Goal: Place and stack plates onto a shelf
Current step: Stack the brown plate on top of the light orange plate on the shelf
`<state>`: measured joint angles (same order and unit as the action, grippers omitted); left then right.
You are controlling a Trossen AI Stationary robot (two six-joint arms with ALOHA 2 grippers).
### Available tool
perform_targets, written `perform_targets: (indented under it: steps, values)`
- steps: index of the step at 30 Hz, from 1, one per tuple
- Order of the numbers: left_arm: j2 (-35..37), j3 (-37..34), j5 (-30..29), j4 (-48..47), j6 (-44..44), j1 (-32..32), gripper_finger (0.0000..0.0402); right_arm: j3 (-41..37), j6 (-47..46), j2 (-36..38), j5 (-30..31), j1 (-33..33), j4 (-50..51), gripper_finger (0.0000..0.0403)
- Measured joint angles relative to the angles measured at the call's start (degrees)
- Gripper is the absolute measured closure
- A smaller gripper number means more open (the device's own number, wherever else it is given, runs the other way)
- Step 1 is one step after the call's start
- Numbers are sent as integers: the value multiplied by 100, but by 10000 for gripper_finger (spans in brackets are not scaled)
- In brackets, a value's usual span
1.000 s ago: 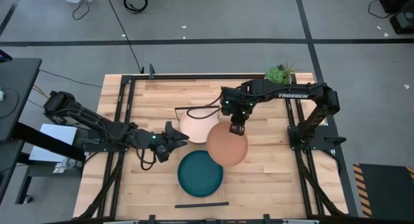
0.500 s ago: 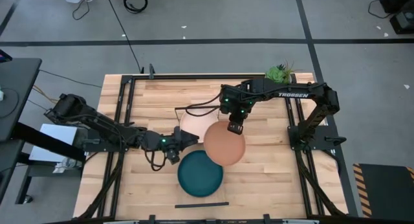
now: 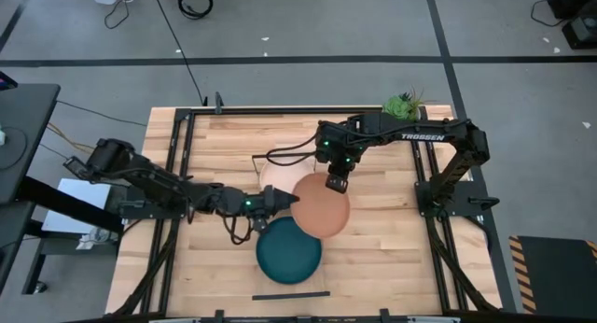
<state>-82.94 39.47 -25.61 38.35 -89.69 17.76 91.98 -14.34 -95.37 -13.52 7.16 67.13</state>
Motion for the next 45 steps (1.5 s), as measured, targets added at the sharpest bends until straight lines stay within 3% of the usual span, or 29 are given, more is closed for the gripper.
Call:
perform_targets:
  steps: [15, 24, 29, 35, 45]
  values:
    - [-80, 25, 242, -142, 54, 11, 257, -4, 43, -4, -13, 92, -199, 360]
    - [-80, 25, 133, -231, 493, 65, 282, 105, 92, 40, -11, 251, -112, 330]
    - [-76, 25, -176, -440, 767, 127, 285, 653, 130, 98, 77, 350, 85, 322]
    - [-67, 21, -1125, -865, 1354, 327, 285, 1475, 296, 123, 789, 309, 748, 322]
    - [-61, 22, -2535, -2542, 2974, 478, 285, 1488, 191, 426, 1658, -293, 852, 323]
